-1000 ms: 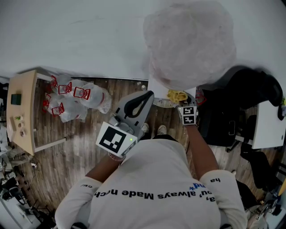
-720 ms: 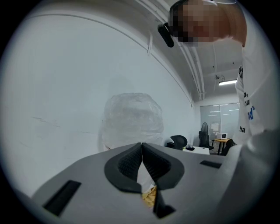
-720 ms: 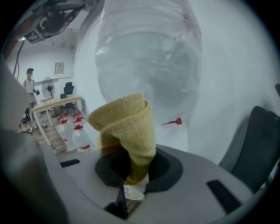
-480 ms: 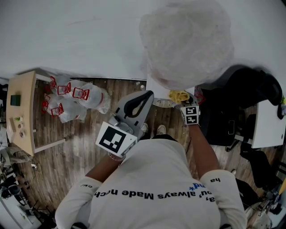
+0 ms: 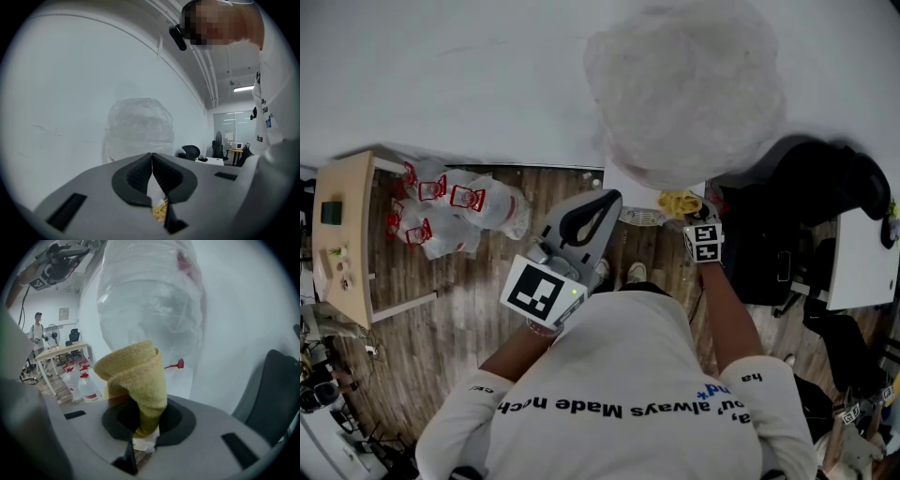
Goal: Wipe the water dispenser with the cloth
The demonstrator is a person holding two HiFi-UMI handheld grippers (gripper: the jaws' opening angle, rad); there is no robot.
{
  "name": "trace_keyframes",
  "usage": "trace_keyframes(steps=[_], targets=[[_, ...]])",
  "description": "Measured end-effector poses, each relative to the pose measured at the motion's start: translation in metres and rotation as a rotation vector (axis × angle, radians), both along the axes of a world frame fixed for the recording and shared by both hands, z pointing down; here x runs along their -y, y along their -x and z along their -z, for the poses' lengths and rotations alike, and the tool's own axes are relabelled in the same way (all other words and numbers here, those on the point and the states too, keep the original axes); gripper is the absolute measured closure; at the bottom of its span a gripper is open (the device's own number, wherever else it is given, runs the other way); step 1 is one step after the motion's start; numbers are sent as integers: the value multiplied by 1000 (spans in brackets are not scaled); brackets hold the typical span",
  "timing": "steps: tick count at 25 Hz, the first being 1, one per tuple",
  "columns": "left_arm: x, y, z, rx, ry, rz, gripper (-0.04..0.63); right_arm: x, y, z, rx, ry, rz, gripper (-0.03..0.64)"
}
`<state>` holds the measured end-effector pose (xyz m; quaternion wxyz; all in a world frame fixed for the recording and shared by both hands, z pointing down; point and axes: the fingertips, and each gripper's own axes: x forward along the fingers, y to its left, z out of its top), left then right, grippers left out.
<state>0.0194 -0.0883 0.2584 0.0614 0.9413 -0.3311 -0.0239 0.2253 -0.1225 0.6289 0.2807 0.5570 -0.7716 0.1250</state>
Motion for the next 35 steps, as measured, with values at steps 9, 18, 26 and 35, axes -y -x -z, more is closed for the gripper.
trace_keyframes(steps=[9,18,26,35], targets=[[2,-3,1,-7,1,6,575,-4,-15,-1,2,3,6,554],[2,-12,1,-18,-2,5,575,-13,-56,-14,17,31,-65,555],[1,-17,1,-13,5,0,575,-12,-60,-6,51,51,-77,554],[2,-8,-1,2,13,20,575,46,-92,53,190,-89,-148,554]])
